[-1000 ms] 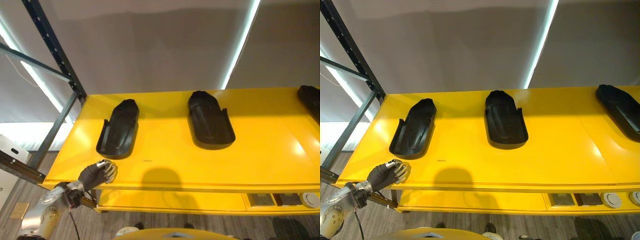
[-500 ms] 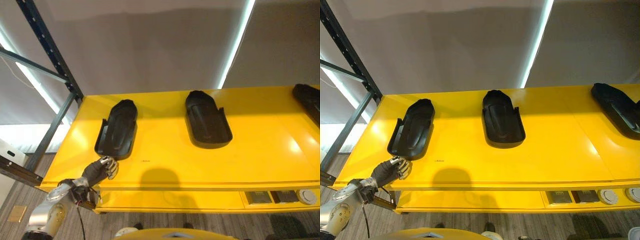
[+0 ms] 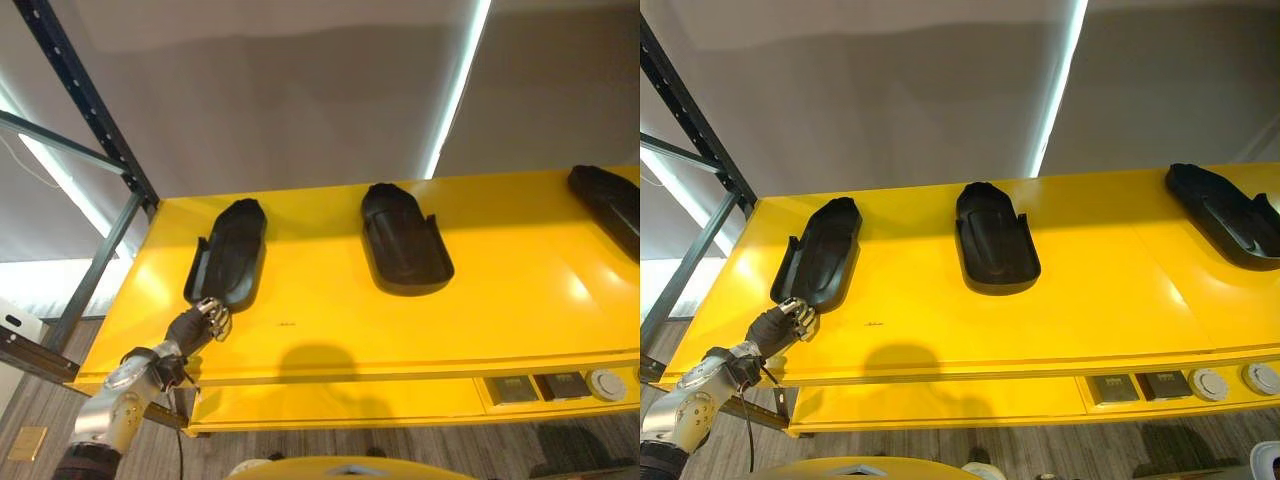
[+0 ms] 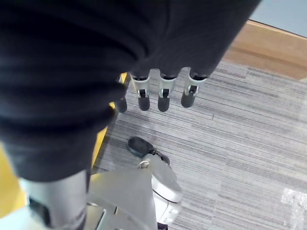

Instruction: Move parts from the plastic box to the shelf.

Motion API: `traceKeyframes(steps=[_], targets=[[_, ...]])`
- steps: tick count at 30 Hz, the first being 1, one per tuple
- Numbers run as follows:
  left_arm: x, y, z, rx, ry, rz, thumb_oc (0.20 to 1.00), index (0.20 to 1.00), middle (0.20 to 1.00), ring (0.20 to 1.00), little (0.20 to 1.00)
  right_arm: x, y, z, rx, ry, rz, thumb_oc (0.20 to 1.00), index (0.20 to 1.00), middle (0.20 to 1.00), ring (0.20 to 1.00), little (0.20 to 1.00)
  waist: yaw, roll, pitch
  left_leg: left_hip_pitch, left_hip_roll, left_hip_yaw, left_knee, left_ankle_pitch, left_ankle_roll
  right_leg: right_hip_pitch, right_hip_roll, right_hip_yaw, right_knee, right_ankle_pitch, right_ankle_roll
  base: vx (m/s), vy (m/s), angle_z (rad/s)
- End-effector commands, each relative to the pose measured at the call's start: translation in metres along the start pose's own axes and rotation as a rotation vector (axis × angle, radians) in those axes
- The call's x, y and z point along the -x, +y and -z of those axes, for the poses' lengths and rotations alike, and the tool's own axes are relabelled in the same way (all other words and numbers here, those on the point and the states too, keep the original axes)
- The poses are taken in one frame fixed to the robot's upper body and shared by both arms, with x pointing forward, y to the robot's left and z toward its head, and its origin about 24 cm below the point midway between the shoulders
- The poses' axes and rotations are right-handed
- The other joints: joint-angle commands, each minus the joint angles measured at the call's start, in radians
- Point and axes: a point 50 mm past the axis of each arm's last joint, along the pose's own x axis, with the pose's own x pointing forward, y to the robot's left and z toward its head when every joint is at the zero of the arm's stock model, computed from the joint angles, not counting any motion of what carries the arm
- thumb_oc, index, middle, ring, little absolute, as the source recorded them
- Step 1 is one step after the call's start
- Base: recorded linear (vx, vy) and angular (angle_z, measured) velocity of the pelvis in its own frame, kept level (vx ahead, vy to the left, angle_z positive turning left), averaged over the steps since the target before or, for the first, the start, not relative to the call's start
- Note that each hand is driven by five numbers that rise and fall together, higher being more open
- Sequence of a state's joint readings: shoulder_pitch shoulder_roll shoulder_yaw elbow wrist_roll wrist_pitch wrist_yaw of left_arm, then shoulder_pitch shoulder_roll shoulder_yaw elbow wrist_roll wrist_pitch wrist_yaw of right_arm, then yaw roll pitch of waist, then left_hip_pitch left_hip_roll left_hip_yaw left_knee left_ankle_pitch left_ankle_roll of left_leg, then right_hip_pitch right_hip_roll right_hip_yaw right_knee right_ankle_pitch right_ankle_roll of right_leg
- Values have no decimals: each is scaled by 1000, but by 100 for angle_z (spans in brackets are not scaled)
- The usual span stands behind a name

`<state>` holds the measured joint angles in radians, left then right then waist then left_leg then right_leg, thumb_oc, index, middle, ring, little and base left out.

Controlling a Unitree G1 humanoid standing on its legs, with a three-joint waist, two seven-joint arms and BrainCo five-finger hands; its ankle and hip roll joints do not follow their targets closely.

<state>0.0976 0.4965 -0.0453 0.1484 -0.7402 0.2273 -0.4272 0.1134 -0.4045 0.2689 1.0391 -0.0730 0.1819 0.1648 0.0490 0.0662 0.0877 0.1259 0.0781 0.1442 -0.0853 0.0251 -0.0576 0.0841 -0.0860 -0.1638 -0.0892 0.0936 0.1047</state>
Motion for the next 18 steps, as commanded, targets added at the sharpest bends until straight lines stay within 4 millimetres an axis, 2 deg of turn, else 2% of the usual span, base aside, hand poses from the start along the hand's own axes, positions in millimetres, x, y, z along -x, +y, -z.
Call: traceKeyframes(steps=[1, 7, 8, 9, 10, 11, 15, 16, 18], targets=[[-8, 6, -15, -52, -49, -26, 200, 200, 200, 200, 200, -2, 0, -7, 70, 9, -10, 1000, 1000, 1000, 1000, 1000, -3, -47, 9, -37, -28, 0, 75, -52, 31, 4, -38, 38, 35, -39, 51, 0, 0, 0], [-11, 2, -21, -60, -69, 14, 200, 200, 200, 200, 200, -2, 1, -9, 79, 7, -13, 1000, 1000, 1000, 1000, 1000, -3, -47, 4, -33, -29, -1, 72, -52, 31, 7, -39, 38, 34, -39, 50, 0, 0, 0], [-12, -1, -24, -62, -76, 42, 438, 438, 438, 438, 438, -2, 1, -10, 79, 8, -14, 1000, 1000, 1000, 1000, 1000, -1, -47, 3, -33, -29, -1, 73, -53, 31, 7, -39, 37, 34, -39, 49, 0, 0, 0], [-11, -5, -26, -68, -81, 74, 878, 878, 878, 878, 878, -2, 0, -10, 80, 7, -14, 1000, 1000, 1000, 1000, 1000, -1, -47, 2, -33, -29, -1, 73, -53, 31, 7, -39, 36, 34, -39, 49, 0, 0, 0], [-11, -6, -27, -72, -83, 89, 956, 956, 956, 956, 956, -2, 0, -10, 79, 7, -14, 1000, 1000, 1000, 1000, 1000, 0, -47, 2, -33, -29, -1, 73, -53, 31, 7, -39, 36, 34, -39, 49, 0, 0, 0], [-10, -9, -30, -87, -91, 125, 1000, 1000, 1000, 1000, 1000, -2, 0, -11, 78, 7, -14, 1000, 1000, 1000, 1000, 1000, 1, -47, 3, -34, -30, -2, 74, -53, 31, 7, -40, 35, 34, -39, 48, 0, 0, 0], [-6, -24, -46, -129, -133, 272, 1000, 1000, 1000, 1000, 1000, -1, -2, -12, 74, 5, -10, 1000, 1000, 1000, 1000, 1000, 10, -43, 2, -35, -30, -7, 72, -52, 31, 9, -41, 29, 32, -38, 48, -44, -4, 1], [-3, -34, -54, -162, -147, 366, 1000, 1000, 1000, 1000, 1000, -2, -2, -11, 71, 5, -9, 1000, 1000, 1000, 1000, 1000, 15, -40, 0, -36, -31, -10, 73, -51, 30, 10, -42, 26, 31, -38, 48, -53, -6, 1], [1, -43, -59, -194, -146, 447, 1000, 1000, 1000, 1000, 1000, -2, -2, -12, 68, 5, -5, 1000, 1000, 1000, 1000, 1000, 20, -38, -2, -38, -31, -12, 71, -50, 28, 11, -42, 22, 29, -37, 48, -52, -6, 1]])
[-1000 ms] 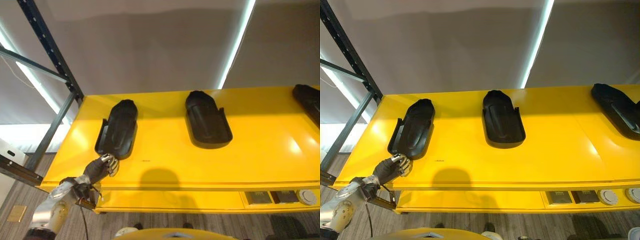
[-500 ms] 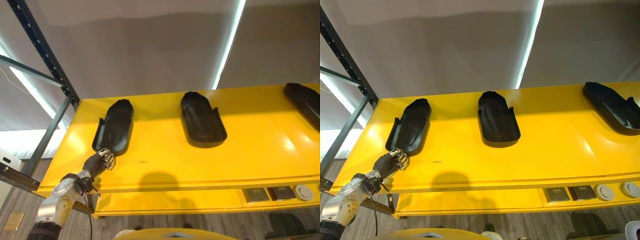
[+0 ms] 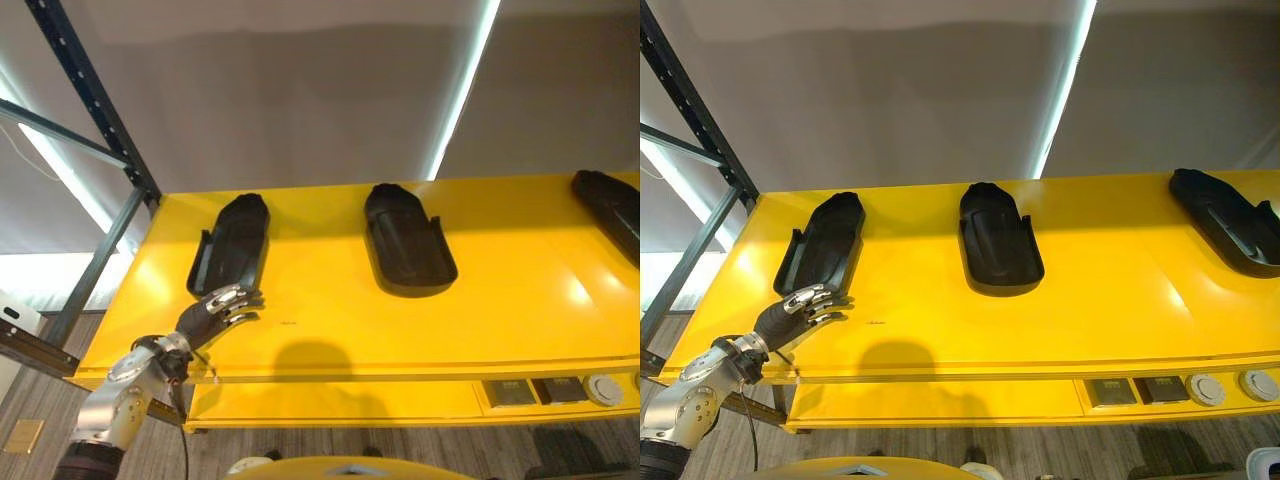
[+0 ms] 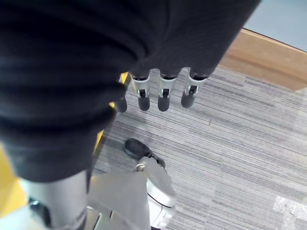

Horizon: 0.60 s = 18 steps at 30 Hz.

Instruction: Move parts from the plastic box to the shelf.

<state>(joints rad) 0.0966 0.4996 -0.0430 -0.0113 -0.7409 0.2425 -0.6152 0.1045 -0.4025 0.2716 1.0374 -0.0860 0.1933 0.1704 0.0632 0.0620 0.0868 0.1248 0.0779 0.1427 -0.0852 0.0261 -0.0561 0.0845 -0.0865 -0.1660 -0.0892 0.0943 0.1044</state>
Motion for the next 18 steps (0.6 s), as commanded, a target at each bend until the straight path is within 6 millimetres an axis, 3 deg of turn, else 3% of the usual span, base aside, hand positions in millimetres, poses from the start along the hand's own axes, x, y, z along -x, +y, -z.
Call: traceKeyframes(steps=[1, 6, 10, 13, 14, 18], targets=[[-3, -10, -37, -128, -53, 193, 1000, 1000, 1000, 1000, 1000, -2, -2, -9, 52, 2, -2, 1000, 1000, 1000, 1000, 1000, 8, -33, -2, -36, -31, -11, 70, -50, 27, 11, -42, 23, 28, -37, 49, -49, -5, 2], [-3, -29, -38, -148, 12, 408, 1000, 1000, 1000, 1000, 1000, -2, -4, -9, 51, 2, -5, 1000, 1000, 1000, 1000, 1000, 14, -30, -10, -39, -31, -14, 64, -47, 25, 10, -44, 16, 23, -33, 54, -50, -11, 1], [-3, -44, -30, -41, 50, 595, 1000, 1000, 1000, 1000, 1000, -2, -4, -11, 56, 4, -8, 1000, 1000, 1000, 1000, 1000, 15, -29, -16, -39, -31, -15, 61, -46, 25, 9, -44, 16, 19, -31, 56, -22, -7, 0], [3, -50, -13, 109, 94, 658, 1000, 1000, 1000, 1000, 1000, -2, -6, -12, 62, 7, -9, 1000, 1000, 1000, 1000, 1000, 14, -28, -17, -41, -30, -16, 58, -43, 25, 6, -44, 19, 16, -28, 58, -47, -19, 0], [12, -46, 6, 221, 142, 647, 1000, 1000, 1000, 1000, 1000, -2, -6, -10, 58, 18, -12, 1000, 1000, 1000, 1000, 1000, 18, -30, -16, -42, -32, -19, 54, -43, 28, 4, -44, 21, 13, -26, 60, -44, -27, 0], [29, -43, 25, 330, 151, 648, 1000, 1000, 1000, 1000, 1000, -1, -10, -7, 54, 32, -13, 1000, 1000, 1000, 1000, 1000, 27, -32, -11, -46, -31, -24, 50, -41, 29, 0, -43, 21, 11, -24, 60, -46, -17, 0]])
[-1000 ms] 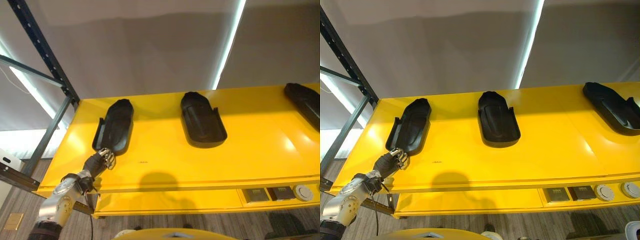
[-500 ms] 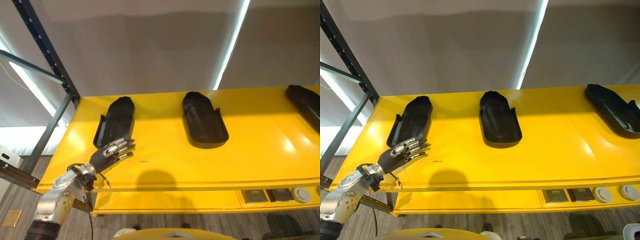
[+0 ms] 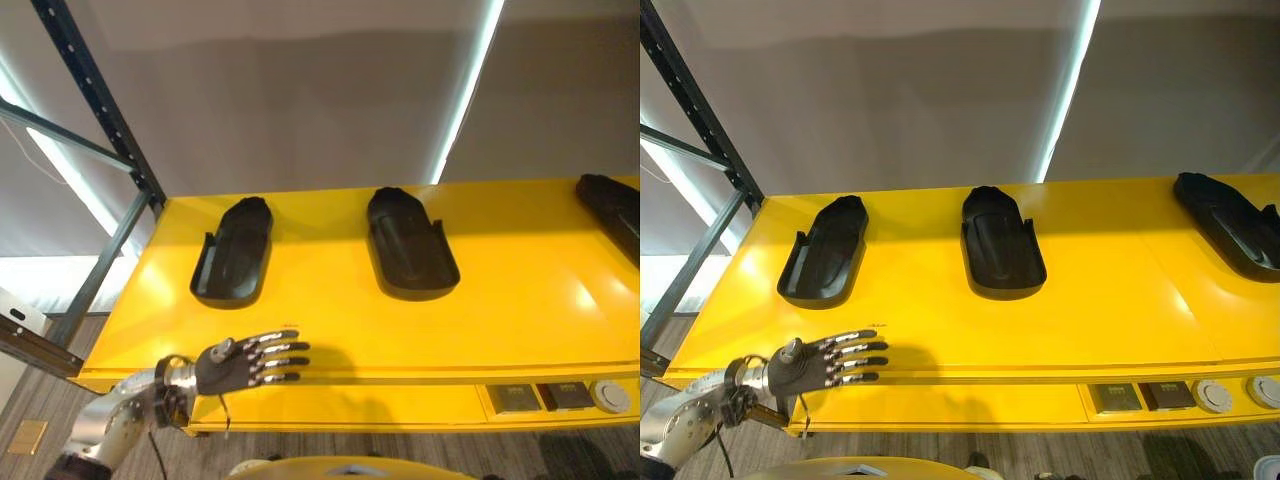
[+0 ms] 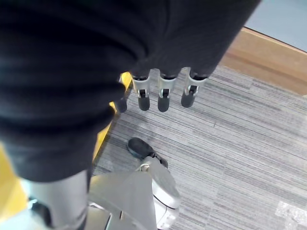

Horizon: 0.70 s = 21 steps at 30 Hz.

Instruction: Move parts from the plastic box to the shelf.

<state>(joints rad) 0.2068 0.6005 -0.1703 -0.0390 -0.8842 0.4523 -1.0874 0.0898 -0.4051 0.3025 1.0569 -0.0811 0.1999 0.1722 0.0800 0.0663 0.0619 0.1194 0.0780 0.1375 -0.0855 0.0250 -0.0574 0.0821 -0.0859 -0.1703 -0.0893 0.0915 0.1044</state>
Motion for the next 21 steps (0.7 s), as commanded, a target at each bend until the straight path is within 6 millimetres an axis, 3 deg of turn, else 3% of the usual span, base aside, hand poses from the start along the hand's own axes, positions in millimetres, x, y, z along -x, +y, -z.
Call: traceKeyframes(steps=[1, 6, 9, 13, 14, 15, 18, 21], targets=[[6, -8, -7, -7, -48, 112, 1000, 1000, 1000, 1000, 1000, 0, -11, -5, 30, 18, -5, 1000, 1000, 1000, 1000, 1000, 15, -36, 17, -41, -31, -21, 49, -39, 32, 1, -44, 24, 10, -19, 61, -66, -26, 1], [43, 4, 36, 71, 68, -68, 1000, 1000, 1000, 1000, 1000, 2, -19, -3, 15, 21, -10, 1000, 1000, 1000, 1000, 1000, 32, -35, 22, -45, -34, -34, 44, -36, 34, -1, -44, 16, 6, -15, 65, -20, -9, 1], [64, 15, 57, 81, 92, -276, 1000, 1000, 1000, 1000, 1000, 3, -24, -4, 15, 21, -11, 1000, 1000, 1000, 1000, 1000, 40, -33, 21, -45, -34, -41, 41, -35, 35, -1, -43, 13, 5, -16, 67, 0, 0, 0], [80, 24, 83, 114, 179, -436, 1000, 1000, 1000, 1000, 1000, 3, -25, -5, 21, 17, -15, 1000, 1000, 1000, 1000, 1000, 43, -34, 19, -47, -34, -46, 40, -33, 37, -2, -42, 11, 6, -15, 68, 4, -1, 1], [90, 29, 113, 192, 252, -566, 1000, 1000, 1000, 1000, 1000, 3, -26, -10, 21, 15, -16, 1000, 1000, 1000, 1000, 1000, 44, -36, 16, -47, -34, -49, 39, -31, 37, -3, -41, 11, 7, -16, 67, 15, -1, 4], [90, 29, 113, 192, 251, -566, 1000, 1000, 1000, 1000, 1000, 3, -26, -10, 20, 15, -15, 1000, 1000, 1000, 1000, 1000, 44, -35, 16, -48, -34, -49, 39, -31, 37, -4, -41, 11, 7, -16, 67, 0, 0, 0], [96, 37, 143, 276, 276, -765, 1000, 1000, 1000, 1000, 1000, 1, -22, -13, 16, 19, -20, 1000, 1000, 1000, 1000, 1000, 39, -41, 13, -50, -33, -45, 41, -31, 39, -7, -43, 12, 10, -15, 67, 0, 0, 0], [102, 54, 163, 264, 271, -1099, 1000, 1000, 1000, 1000, 1000, -2, -9, -17, 1, 16, -30, 1000, 1000, 1000, 1000, 1000, 33, -55, 9, -54, -34, -41, 44, -30, 39, -9, -44, 9, 11, -13, 63, 0, 0, 0]])
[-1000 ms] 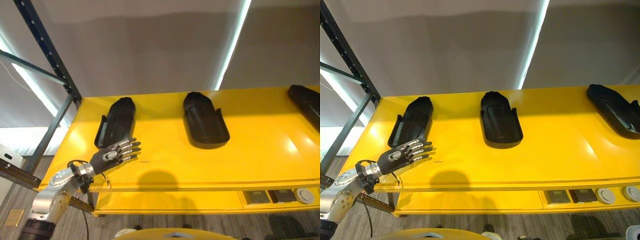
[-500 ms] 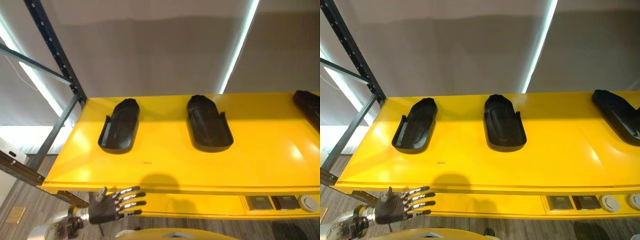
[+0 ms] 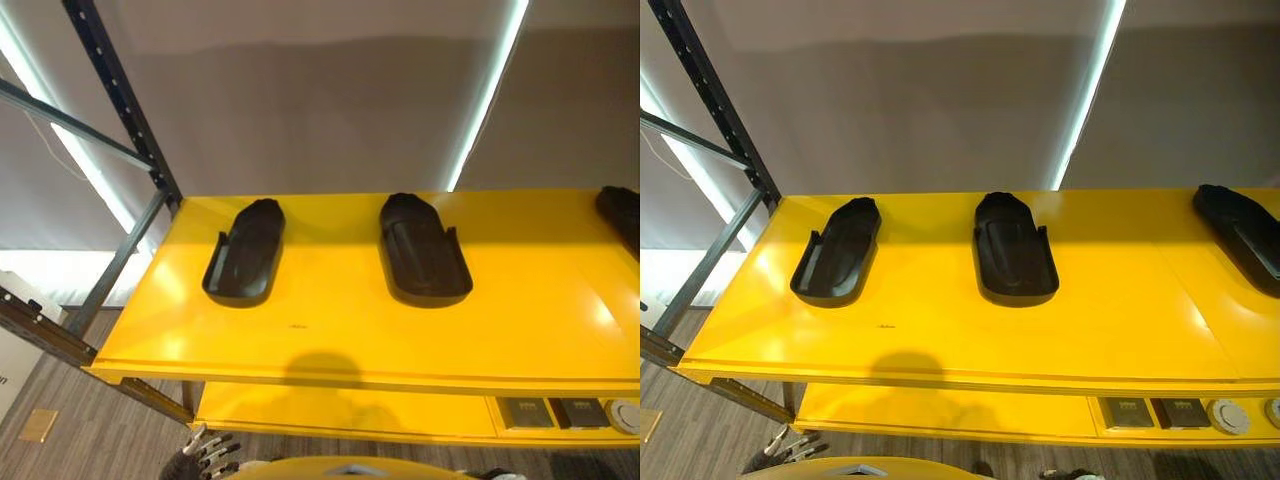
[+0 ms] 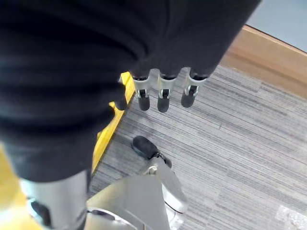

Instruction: Move parts from the plastic box to the shelf.

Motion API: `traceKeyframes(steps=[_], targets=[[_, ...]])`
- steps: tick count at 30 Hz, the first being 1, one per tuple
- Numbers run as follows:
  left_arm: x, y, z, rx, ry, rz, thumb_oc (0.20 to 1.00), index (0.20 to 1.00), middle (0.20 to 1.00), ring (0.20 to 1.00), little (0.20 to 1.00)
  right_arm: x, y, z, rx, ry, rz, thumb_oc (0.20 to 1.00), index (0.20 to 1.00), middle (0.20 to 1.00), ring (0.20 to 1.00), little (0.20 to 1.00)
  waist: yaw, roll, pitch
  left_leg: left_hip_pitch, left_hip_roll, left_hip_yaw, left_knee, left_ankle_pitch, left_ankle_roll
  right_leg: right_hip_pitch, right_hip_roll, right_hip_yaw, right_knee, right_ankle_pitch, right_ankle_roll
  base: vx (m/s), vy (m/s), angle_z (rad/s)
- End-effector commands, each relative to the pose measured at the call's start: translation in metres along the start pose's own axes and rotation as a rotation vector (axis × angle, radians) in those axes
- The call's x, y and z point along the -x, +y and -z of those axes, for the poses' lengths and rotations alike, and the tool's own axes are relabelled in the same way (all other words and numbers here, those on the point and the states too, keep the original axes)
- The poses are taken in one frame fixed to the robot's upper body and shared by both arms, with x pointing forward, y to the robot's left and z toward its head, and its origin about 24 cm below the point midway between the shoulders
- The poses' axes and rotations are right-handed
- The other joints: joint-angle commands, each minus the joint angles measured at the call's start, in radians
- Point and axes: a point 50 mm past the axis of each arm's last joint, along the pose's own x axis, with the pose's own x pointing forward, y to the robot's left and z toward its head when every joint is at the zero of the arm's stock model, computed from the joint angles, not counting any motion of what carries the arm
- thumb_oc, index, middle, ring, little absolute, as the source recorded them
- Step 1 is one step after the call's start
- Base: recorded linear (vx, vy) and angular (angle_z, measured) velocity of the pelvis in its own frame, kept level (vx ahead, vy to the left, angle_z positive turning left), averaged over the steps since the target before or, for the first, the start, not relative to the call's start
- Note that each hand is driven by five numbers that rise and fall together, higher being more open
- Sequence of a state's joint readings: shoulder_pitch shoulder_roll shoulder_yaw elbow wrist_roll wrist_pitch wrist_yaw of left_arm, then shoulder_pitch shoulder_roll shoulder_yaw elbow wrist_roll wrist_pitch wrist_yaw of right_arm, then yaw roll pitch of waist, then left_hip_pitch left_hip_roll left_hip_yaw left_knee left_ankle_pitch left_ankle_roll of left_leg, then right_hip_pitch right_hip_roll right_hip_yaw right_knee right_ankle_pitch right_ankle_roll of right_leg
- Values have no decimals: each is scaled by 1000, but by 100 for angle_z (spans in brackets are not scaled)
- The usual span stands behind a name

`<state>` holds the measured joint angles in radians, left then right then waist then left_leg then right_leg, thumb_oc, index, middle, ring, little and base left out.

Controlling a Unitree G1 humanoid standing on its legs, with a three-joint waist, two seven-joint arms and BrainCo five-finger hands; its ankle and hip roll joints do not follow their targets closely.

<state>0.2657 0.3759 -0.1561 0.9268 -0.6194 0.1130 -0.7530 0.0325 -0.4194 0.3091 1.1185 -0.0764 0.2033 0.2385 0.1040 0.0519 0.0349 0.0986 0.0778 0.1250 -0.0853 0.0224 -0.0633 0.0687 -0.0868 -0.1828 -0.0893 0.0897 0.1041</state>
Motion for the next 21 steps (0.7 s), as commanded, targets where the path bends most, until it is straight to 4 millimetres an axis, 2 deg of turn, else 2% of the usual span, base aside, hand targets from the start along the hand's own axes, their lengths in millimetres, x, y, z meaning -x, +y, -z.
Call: traceKeyframes(steps=[1, 4, 8, 11, 16, 21], targets=[[5, 19, -19, -181, -37, -278, 1000, 1000, 1000, 1000, 1000, -3, 4, -12, -4, -3, 7, 1000, 1000, 1000, 1000, 1000, 7, -43, 36, -34, -34, -27, 46, -28, 44, 4, -44, 22, 11, -11, 63, 0, 0, 0], [0, 25, -17, -186, -58, -433, 1000, 1000, 1000, 1000, 1000, -5, 14, -13, -34, -6, 4, 1000, 1000, 1000, 1000, 1000, 5, -53, 36, -37, -34, -27, 50, -27, 43, 4, -47, 19, 12, -11, 60, 1, -4, 1], [-7, 23, -16, -205, -53, -509, 1000, 1000, 1000, 1000, 1000, -6, 21, -11, -64, -3, -3, 1000, 1000, 1000, 1000, 1000, 3, -61, 36, -38, -33, -25, 54, -29, 41, 7, -50, 16, 11, -12, 57, 11, -6, 5], [-14, 19, -17, -291, -34, -537, 1000, 1000, 1000, 1000, 1000, -7, 25, -9, -74, -4, -7, 1000, 1000, 1000, 1000, 1000, -3, -66, 39, -35, -32, -22, 55, -33, 40, 10, -48, 18, 11, -14, 53, 13, -4, 5], [-20, 15, -17, -336, -16, -568, 1000, 1000, 1000, 1000, 1000, -7, 27, -8, -61, -5, -4, 1000, 1000, 1000, 1000, 1000, -15, -69, 40, -26, -29, -11, 53, -37, 38, 13, -46, 24, 10, -17, 51, 6, 1, 0], [-22, 15, -14, -266, -1, -587, 1000, 1000, 1000, 1000, 1000, -8, 28, -9, -60, -4, 2, 1000, 1000, 1000, 1000, 1000, -21, -71, 40, -23, -28, -5, 54, -41, 38, 13, -46, 27, 12, -19, 49, 0, 0, 0]])
